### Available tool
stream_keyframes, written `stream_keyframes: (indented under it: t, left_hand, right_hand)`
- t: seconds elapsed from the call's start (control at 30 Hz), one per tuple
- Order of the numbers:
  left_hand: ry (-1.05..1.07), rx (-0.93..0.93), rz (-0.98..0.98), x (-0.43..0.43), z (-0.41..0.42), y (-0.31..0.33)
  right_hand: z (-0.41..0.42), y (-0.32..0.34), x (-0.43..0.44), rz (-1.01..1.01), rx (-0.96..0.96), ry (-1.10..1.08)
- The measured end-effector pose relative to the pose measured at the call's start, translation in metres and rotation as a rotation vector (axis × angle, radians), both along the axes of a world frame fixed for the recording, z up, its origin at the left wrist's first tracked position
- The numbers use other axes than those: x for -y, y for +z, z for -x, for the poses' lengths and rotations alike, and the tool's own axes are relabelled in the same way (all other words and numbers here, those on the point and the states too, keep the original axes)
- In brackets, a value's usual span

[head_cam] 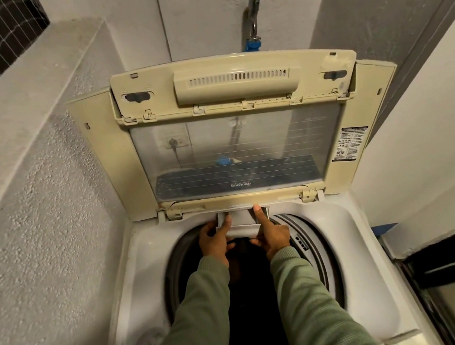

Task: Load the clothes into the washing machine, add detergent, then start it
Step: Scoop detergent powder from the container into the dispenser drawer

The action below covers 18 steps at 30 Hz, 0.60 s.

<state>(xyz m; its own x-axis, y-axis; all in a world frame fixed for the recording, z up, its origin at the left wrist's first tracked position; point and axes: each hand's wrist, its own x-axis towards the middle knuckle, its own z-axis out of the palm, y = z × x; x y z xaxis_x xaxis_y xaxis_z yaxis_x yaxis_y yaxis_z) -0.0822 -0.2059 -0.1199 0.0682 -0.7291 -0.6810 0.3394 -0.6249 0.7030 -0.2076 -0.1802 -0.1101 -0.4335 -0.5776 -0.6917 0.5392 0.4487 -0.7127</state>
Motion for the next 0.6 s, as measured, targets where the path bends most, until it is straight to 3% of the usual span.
stream_keyframes:
  t: [0.33, 0.47, 0.6]
  left_hand:
    - [-0.115, -0.029, -0.004, -0.016, -0.006, -0.001]
    - [-0.241, 0.115, 0.003, -0.012, -0.010, -0.001]
    - [-0.307, 0.321, 0.007, -0.014, -0.019, -0.001]
  right_hand:
    - [0.006, 0.001, -0.020, 0.005, -0.033, 0.068]
    - [0.006, 0.009, -0.028, -0.012, -0.081, 0.093]
    - [0.013, 0.018, -0.033, -0.074, -0.304, 0.136]
